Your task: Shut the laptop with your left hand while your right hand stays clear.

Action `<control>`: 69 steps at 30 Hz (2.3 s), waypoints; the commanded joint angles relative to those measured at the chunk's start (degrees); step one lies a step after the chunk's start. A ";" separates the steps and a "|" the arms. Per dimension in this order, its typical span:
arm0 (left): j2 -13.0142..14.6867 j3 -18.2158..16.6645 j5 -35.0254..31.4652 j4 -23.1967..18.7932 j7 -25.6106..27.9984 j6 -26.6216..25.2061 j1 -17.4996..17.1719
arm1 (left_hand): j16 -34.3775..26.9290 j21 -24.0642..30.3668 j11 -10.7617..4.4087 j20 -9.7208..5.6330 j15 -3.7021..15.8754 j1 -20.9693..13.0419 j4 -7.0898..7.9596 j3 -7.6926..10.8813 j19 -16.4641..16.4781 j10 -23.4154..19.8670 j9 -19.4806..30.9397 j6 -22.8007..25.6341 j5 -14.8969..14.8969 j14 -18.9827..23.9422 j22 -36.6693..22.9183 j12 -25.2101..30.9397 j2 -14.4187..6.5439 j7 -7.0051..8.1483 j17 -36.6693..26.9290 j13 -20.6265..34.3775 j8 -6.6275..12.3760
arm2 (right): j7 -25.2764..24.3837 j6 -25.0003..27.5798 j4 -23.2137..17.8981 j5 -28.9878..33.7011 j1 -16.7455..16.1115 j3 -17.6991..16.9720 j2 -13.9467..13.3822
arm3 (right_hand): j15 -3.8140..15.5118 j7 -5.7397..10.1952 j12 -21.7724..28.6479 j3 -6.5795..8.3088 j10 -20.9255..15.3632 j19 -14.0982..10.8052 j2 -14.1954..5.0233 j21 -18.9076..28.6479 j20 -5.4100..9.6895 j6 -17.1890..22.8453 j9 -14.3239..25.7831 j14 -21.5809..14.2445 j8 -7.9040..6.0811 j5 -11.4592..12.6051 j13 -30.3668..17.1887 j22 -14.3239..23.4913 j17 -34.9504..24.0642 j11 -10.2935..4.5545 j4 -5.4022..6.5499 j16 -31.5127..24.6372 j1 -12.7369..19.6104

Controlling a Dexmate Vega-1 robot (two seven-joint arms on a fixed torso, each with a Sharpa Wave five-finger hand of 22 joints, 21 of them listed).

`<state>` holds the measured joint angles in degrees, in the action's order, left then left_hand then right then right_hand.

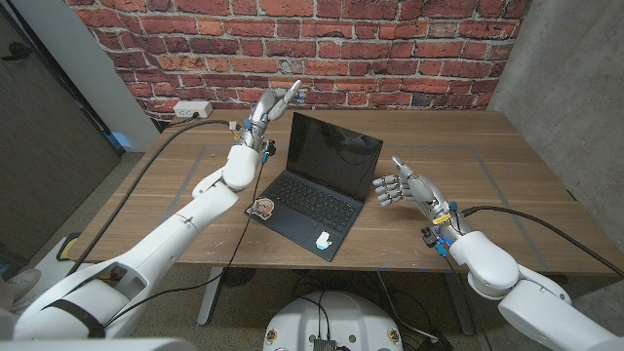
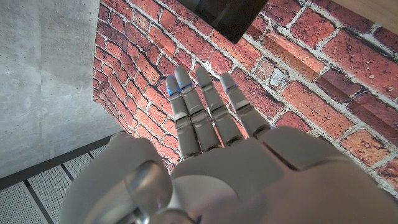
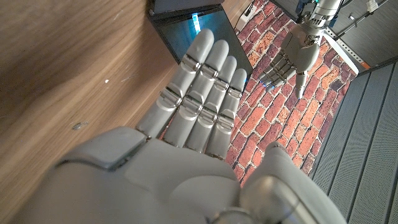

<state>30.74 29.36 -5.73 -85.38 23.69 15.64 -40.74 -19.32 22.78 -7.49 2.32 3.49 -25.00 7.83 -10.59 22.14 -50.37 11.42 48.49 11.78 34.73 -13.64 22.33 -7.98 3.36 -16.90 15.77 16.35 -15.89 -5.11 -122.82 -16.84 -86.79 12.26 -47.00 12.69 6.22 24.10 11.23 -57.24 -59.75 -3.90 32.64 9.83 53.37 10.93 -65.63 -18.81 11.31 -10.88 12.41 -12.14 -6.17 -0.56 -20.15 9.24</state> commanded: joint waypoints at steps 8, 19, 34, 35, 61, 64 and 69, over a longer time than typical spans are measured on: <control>3.33 3.25 -7.00 -1.71 -4.76 -4.47 2.92 | 2.22 -1.20 -0.02 1.07 7.40 0.34 0.12 -0.74 -1.77 2.86 0.29 -2.59 -0.04 -1.43 1.21 -2.06 0.11 0.51 1.76 -0.85 -1.06 | -0.48 0.98 -0.93 -0.30 -0.84 -0.40 0.35 | 0.30 0.09 -0.58 0.32 -0.53 -0.29 -0.09 0.43 2.53 0.16 0.14 -0.62 0.32 0.23 -0.13 0.37 -0.30 0.13 -0.25 -0.17 0.31; 3.96 5.31 -11.71 -0.91 -5.10 -4.70 5.34 | 2.08 -1.54 -0.12 1.34 7.45 0.71 0.29 -0.99 -1.88 3.41 0.33 -3.03 -0.05 0.32 1.69 -2.49 0.06 0.68 2.41 -0.74 -1.26 | -0.77 0.28 -0.78 0.80 -0.76 -0.23 0.50 | 0.30 0.04 -1.01 0.28 -0.39 0.54 0.06 0.03 2.48 0.17 0.16 -0.30 0.66 0.23 -0.15 0.03 -0.49 0.21 -0.28 0.18 0.31; 4.17 6.85 -14.44 0.92 -4.87 -5.03 6.40 | 1.85 -0.92 -0.18 0.43 8.23 1.06 0.31 -1.61 2.38 1.45 0.40 -1.64 -0.01 5.71 2.67 -2.48 0.04 0.80 4.31 -0.44 -0.80 | -0.70 -1.11 -0.57 1.38 -1.04 -0.09 0.98 | 0.31 0.25 -1.19 0.32 -0.84 0.58 -0.02 -0.01 2.44 0.90 0.18 -0.42 0.71 0.24 -0.17 -0.20 -0.70 0.17 -0.26 0.33 0.31; 4.30 7.05 -14.69 0.78 -5.30 -5.37 6.54 | 1.91 -0.90 -0.22 0.27 8.24 1.06 0.31 -1.62 2.56 1.53 0.40 -1.71 -0.01 5.67 2.68 -2.56 0.03 0.93 4.34 -0.46 -0.83 | -0.74 -1.14 -0.59 1.34 -1.15 -0.11 1.03 | 0.31 0.27 -1.21 0.32 -0.82 0.57 -0.02 0.00 2.43 0.93 0.18 -0.43 0.71 0.24 -0.17 -0.21 -0.71 0.18 -0.26 0.33 0.31; 5.37 7.22 -19.12 -1.96 -1.33 -4.12 5.24 | -3.22 6.10 -1.50 -6.27 9.11 0.30 0.09 -2.74 25.95 -6.02 0.52 4.10 0.01 23.14 2.75 -1.42 -0.07 0.41 2.97 1.34 1.01 | -1.14 -1.17 -0.32 2.56 -0.68 0.33 1.69 | 0.30 0.31 -1.68 0.44 -1.11 0.59 -0.24 -0.02 2.44 1.20 0.19 -0.78 1.16 0.27 -0.19 -0.49 -1.03 0.20 -0.24 0.49 0.39; 5.61 7.02 -20.80 -2.97 0.55 -3.88 4.62 | -3.52 6.17 -1.70 -6.45 9.09 0.20 0.09 -2.82 26.40 -7.12 0.52 5.01 -0.01 24.16 2.75 -1.02 -0.09 0.33 2.81 1.52 1.32 | -1.49 -0.93 -0.39 2.78 -0.67 0.46 1.89 | 0.31 0.42 -1.71 0.45 -1.12 0.59 -0.24 -0.02 2.43 1.18 0.19 -0.78 1.21 0.27 -0.19 -0.51 -1.05 0.10 -0.24 0.51 0.39; 5.81 6.74 -21.58 -4.29 1.09 -3.62 3.90 | -4.00 6.18 -1.86 -6.71 9.18 0.01 0.08 -2.91 26.89 -8.81 0.56 6.81 -0.02 25.78 2.77 -0.38 -0.18 0.22 2.53 1.79 1.97 | -1.65 -0.88 -0.47 2.87 -0.76 0.45 1.96 | 0.32 0.37 -1.77 0.47 -1.31 0.54 -0.28 0.00 2.43 1.40 0.19 -0.83 1.24 0.27 -0.19 -0.56 -1.12 0.15 -0.24 0.56 0.41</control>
<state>36.14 36.76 -23.87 -87.55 20.74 10.46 -35.58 -22.88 28.83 -9.41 -4.19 9.66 -24.82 7.90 -13.19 48.22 -58.13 11.87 54.09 11.79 59.44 -10.82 21.45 -7.66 3.59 -14.00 17.20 17.78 -17.17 -6.34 -123.26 -14.35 -87.74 12.44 -45.41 12.89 6.75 22.37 11.47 -57.85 -59.21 -3.90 32.57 9.92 54.04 10.95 -66.04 -17.58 11.31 -10.89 11.71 -12.93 -6.16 -0.80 -19.67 9.24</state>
